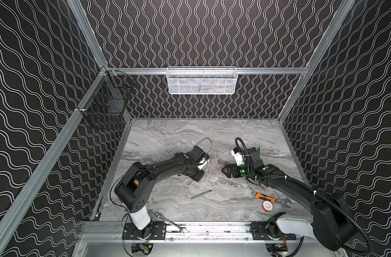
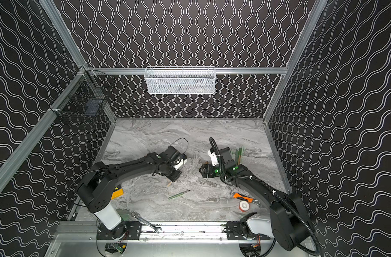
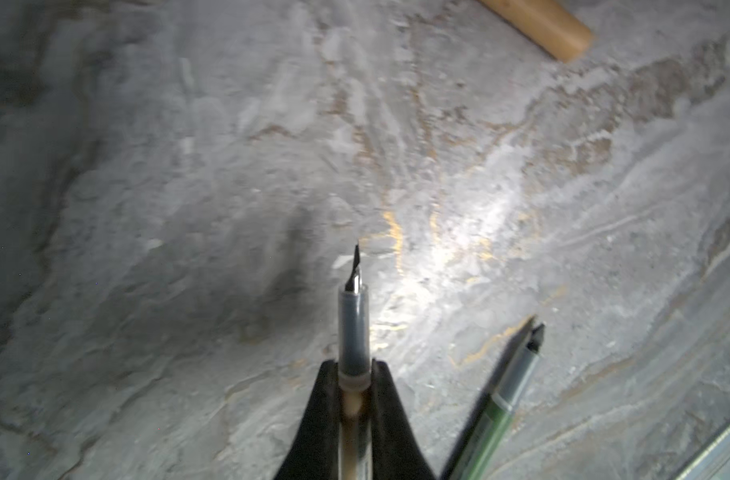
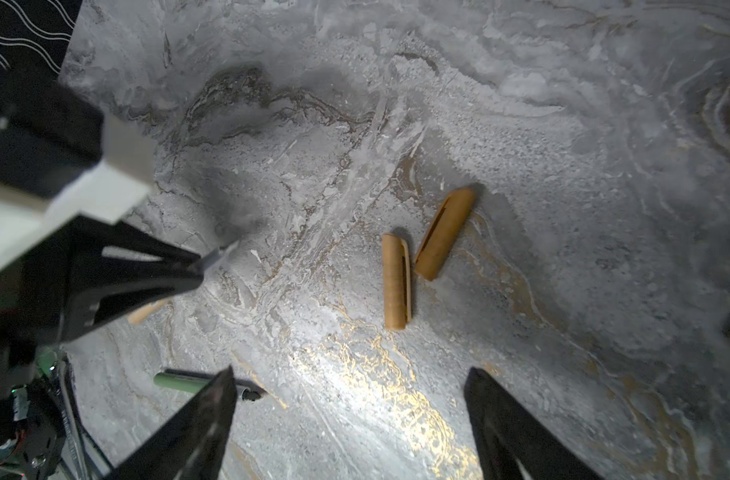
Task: Insert the pens into the pen caps
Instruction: 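Close the left gripper on the uncapped tan pen while right hovers over caps, then lift the tan pen with the left gripper while right lowers onto a tan cap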
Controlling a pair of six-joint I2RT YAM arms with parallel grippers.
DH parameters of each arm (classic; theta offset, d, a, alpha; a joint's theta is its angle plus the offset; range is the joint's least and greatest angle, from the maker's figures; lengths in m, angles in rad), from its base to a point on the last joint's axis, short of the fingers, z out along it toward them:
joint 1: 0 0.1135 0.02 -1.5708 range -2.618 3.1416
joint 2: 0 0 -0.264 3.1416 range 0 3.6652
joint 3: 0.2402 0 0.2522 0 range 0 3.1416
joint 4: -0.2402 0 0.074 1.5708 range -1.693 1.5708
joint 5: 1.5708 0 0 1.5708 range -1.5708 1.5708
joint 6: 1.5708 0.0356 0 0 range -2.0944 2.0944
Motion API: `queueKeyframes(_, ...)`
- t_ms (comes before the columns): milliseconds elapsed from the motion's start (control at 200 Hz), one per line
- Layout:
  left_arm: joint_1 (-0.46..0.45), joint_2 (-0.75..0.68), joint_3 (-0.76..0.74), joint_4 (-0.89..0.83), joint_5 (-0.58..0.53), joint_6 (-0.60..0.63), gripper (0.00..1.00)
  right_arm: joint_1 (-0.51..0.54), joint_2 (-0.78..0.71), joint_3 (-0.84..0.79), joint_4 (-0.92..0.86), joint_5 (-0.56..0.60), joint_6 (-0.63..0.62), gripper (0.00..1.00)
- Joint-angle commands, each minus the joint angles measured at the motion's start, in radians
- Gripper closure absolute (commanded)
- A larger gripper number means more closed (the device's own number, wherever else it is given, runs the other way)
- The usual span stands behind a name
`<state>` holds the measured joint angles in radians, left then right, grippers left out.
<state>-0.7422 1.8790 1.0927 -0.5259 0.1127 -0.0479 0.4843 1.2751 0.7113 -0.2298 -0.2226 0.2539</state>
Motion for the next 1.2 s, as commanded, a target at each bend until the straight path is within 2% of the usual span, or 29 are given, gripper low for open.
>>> queueKeyframes(0,-0.036,0.025,0.012,0.01,0.006,0.028,0.87,0.001,0.005,0.009,0.015,0.027,0.024,0.12)
queueKeyframes(165,-0.044,0.036,0.004,0.061,0.014,-0.019,0.81,0.002,-0.015,-0.007,0.013,0.028,0.028,0.12)
queueKeyframes(365,-0.051,0.03,-0.021,0.029,-0.012,-0.018,0.7,0.002,-0.038,-0.035,0.017,0.029,0.031,0.11)
queueKeyframes(495,-0.058,0.012,-0.043,0.015,-0.022,-0.04,0.67,0.002,-0.033,-0.035,0.026,0.026,0.032,0.11)
queueKeyframes(856,-0.106,-0.01,-0.079,-0.016,-0.018,-0.062,0.64,0.001,-0.02,-0.029,0.033,0.023,0.024,0.11)
queueKeyframes(881,-0.106,-0.015,-0.084,-0.011,-0.023,-0.068,0.6,0.001,-0.02,-0.031,0.036,0.022,0.024,0.11)
queueKeyframes(901,-0.106,-0.023,-0.088,-0.006,-0.026,-0.075,0.52,0.001,-0.02,-0.032,0.038,0.022,0.025,0.11)
queueKeyframes(926,-0.107,-0.03,-0.094,0.001,-0.035,-0.083,0.38,0.001,-0.02,-0.033,0.04,0.022,0.025,0.11)
queueKeyframes(946,-0.106,-0.034,-0.099,0.007,-0.038,-0.086,0.33,0.001,-0.02,-0.033,0.039,0.02,0.026,0.11)
queueKeyframes(1001,-0.107,-0.042,-0.103,0.012,-0.036,-0.086,0.29,0.001,-0.019,-0.035,0.04,0.02,0.027,0.11)
queueKeyframes(1191,-0.108,-0.012,-0.089,-0.008,-0.036,-0.086,0.32,0.001,-0.024,-0.035,0.037,0.022,0.027,0.11)
